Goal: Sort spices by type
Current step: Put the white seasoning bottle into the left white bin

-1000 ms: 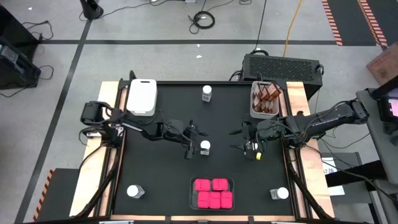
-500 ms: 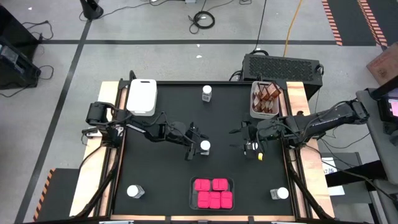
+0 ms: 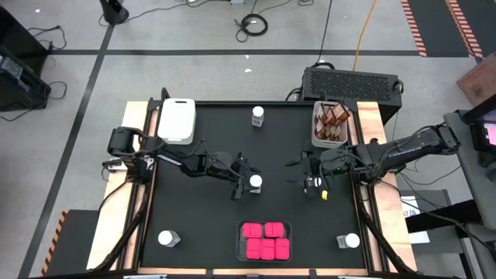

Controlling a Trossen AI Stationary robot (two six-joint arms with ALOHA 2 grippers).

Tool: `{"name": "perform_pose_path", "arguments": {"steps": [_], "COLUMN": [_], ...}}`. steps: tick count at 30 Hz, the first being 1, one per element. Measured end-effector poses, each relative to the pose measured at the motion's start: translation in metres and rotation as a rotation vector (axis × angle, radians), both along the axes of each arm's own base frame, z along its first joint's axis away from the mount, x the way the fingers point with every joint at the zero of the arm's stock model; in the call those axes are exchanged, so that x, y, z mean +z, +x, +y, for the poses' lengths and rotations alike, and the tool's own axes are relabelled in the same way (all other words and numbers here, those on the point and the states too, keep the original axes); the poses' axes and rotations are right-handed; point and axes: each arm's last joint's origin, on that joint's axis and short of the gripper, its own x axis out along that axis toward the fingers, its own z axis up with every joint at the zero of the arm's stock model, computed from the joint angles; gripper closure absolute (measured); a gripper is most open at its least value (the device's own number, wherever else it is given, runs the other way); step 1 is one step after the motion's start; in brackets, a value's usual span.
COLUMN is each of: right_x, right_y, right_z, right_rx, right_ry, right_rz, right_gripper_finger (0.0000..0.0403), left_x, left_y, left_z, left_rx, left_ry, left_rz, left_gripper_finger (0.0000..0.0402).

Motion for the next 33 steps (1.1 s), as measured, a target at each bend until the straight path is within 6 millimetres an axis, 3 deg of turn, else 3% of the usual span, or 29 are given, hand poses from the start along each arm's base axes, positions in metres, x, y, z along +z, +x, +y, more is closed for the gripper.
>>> {"name": "perform_pose_path", "arguments": {"steps": [8,13,33], "right_x": [0.0,0.0,-0.001], "right_y": [0.0,0.0,-0.001], "right_z": [0.0,0.0,0.0], "right_rx": [0.003,0.006,0.013], "right_ry": [-0.006,-0.013,-0.028], "right_rz": [0.001,0.002,0.012], "right_gripper_finger": [0.0156,0.0156,0.0156], "left_x": [-0.01,-0.004,-0.01], "left_y": [0.007,0.013,0.011], "left_z": [-0.001,-0.003,-0.003], "left_rx": [0.006,0.001,-0.002], "left_ry": [-0.023,-0.02,-0.021], "left_rz": [0.019,-0.009,0.051], "left_gripper_finger": [0.0091,0.0091,0.0117]}}
